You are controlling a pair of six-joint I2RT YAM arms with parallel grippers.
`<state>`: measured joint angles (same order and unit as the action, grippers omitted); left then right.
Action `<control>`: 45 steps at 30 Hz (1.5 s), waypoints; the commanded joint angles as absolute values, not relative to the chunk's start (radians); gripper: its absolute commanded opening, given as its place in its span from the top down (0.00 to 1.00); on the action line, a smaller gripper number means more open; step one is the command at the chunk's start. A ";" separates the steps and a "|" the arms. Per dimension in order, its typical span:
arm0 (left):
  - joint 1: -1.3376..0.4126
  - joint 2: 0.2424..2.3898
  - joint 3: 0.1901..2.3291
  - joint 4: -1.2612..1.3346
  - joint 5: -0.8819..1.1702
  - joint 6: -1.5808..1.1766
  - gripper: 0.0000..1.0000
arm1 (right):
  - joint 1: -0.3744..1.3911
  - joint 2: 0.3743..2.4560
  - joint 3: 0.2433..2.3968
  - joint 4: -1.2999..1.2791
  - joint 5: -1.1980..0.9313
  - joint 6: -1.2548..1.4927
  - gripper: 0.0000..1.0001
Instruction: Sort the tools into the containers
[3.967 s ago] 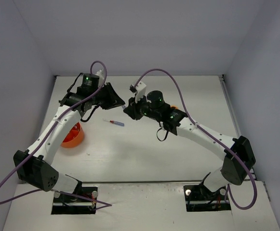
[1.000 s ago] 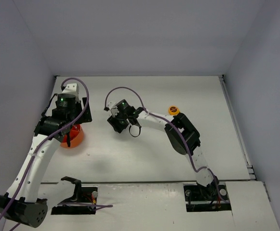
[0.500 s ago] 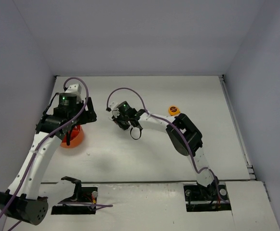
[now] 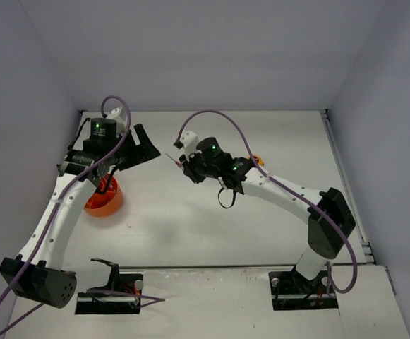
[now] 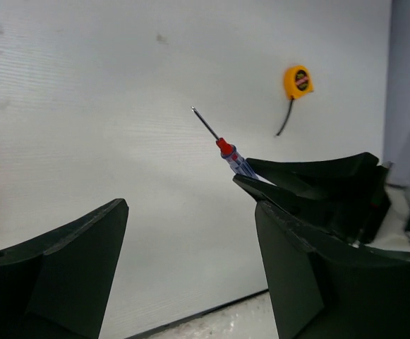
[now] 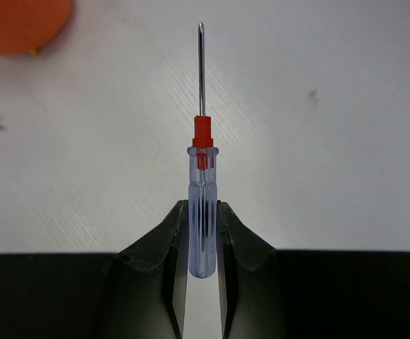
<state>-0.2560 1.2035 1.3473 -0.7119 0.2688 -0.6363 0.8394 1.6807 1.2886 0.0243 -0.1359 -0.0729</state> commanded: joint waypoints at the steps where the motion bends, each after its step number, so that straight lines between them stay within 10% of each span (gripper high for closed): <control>1: -0.272 1.239 1.402 -0.577 0.459 -0.707 0.30 | 0.850 1.574 1.279 0.112 -0.161 -0.041 1.00; 31: -0.321 1.338 1.375 -0.481 0.524 -0.818 0.43 | 0.853 1.451 1.238 0.233 -0.222 0.046 1.00; 45: -0.344 1.358 1.371 -0.456 0.569 -0.850 0.74 | 0.853 1.454 1.233 0.245 -0.222 0.048 1.00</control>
